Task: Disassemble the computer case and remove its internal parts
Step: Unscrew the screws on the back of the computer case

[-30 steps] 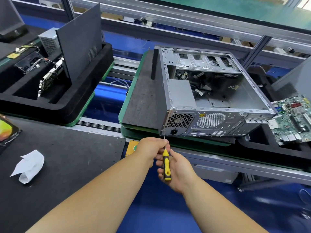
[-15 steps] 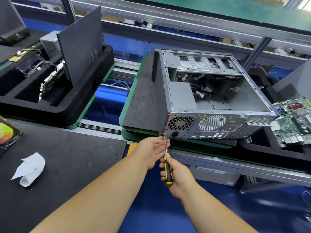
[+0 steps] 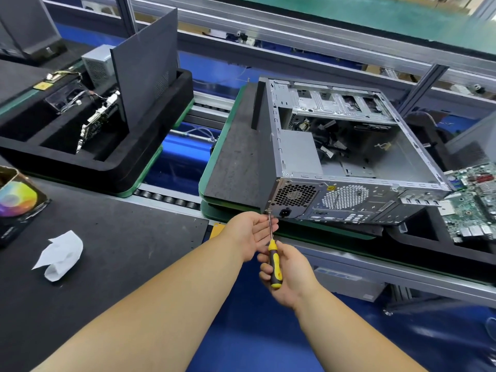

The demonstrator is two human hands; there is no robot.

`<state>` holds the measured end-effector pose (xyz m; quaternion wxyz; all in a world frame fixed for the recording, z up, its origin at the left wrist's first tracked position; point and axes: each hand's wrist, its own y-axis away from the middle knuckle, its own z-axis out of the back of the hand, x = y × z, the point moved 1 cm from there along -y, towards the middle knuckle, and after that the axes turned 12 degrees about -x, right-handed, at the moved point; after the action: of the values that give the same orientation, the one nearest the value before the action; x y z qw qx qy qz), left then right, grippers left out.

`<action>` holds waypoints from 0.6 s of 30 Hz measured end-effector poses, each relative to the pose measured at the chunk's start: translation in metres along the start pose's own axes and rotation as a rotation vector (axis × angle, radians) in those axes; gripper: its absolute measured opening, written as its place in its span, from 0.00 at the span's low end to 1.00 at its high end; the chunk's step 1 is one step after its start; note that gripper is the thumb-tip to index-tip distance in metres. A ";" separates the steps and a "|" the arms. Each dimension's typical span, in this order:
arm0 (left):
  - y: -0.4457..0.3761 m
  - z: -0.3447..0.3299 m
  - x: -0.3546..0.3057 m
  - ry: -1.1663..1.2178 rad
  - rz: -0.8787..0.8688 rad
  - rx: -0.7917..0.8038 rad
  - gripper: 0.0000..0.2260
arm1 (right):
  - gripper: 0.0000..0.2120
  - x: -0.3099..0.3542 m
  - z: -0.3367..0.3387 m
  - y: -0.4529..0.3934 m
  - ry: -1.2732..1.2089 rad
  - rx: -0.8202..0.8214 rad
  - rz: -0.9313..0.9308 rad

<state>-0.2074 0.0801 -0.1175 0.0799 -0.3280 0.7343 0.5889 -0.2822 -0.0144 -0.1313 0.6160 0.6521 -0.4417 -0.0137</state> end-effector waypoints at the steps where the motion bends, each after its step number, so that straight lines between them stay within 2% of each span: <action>1: -0.001 0.000 0.000 -0.004 0.000 -0.002 0.10 | 0.17 0.000 0.001 0.000 -0.005 -0.004 0.006; 10: -0.001 -0.001 0.003 0.022 -0.001 0.018 0.11 | 0.11 -0.008 0.004 -0.002 0.087 -0.116 0.121; 18: -0.003 -0.002 0.003 0.009 -0.002 -0.003 0.11 | 0.14 -0.004 0.003 0.002 -0.022 0.007 0.024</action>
<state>-0.2075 0.0771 -0.1205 0.0765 -0.3315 0.7336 0.5883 -0.2869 -0.0143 -0.1326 0.6088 0.6489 -0.4563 -0.0120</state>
